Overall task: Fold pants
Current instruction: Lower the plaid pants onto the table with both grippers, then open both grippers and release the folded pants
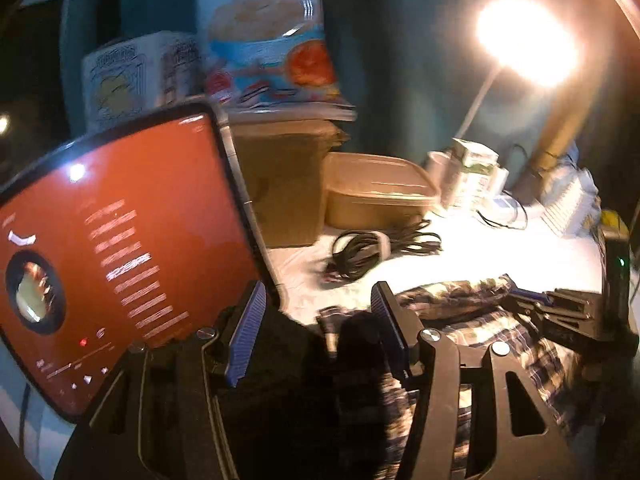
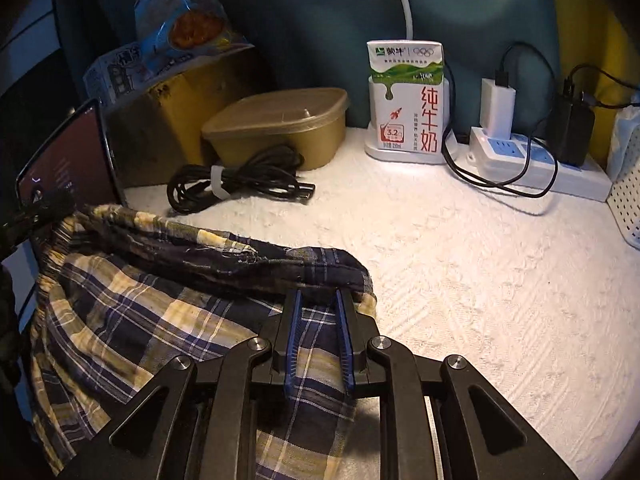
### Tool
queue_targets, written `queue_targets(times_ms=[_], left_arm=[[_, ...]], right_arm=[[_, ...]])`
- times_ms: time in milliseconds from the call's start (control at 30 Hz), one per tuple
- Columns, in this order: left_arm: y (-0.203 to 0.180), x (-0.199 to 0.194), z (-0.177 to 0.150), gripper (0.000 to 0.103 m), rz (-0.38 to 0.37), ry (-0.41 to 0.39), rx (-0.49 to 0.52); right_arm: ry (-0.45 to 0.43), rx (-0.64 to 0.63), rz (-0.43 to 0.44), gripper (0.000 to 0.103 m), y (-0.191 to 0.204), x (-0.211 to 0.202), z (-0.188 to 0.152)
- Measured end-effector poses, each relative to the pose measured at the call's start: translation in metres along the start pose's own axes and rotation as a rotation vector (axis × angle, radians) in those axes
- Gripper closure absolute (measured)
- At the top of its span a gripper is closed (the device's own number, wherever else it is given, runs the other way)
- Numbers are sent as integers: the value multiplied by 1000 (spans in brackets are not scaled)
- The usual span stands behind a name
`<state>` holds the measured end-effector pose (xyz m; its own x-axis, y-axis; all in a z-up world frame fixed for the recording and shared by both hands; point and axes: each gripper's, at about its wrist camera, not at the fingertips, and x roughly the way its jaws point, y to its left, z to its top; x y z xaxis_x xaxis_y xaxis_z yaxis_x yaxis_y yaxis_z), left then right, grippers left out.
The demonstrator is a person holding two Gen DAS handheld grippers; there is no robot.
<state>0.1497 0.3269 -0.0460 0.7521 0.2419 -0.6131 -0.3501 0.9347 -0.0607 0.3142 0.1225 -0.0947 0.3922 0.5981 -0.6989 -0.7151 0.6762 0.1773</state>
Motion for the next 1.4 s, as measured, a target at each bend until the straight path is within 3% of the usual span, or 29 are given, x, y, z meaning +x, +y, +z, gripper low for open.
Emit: queue_targets(times_ms=[100,200,300,400,533,800,1033,1400], left_arm=[[-9,-13,0,48,-62,-36,35],[-32,-27,-2,48,-177,-63,105],[-53,-25,-5,48,-262,-31,173],[-58,0,-10,48,-238,83,167],[-45,27,-18,48,-210,157,115],[-37,48,-22,48,-218,205,97],[-36,43,-20,48,-209,198,80],[-28,3,-28,48,-137,144,49]], right_arm=[[-2,3,1,85,0,1,0],[-9,8,2,85,-1,-1,1],[-17,5,-4,85,0,-3,1],[-21,3,-11,85,1,-6,0],[-21,1,-10,85,-1,-7,-1],[0,15,6,85,-4,0,0],[8,16,7,85,-3,2,-1],[-4,-5,-75,84,5,-17,-11]])
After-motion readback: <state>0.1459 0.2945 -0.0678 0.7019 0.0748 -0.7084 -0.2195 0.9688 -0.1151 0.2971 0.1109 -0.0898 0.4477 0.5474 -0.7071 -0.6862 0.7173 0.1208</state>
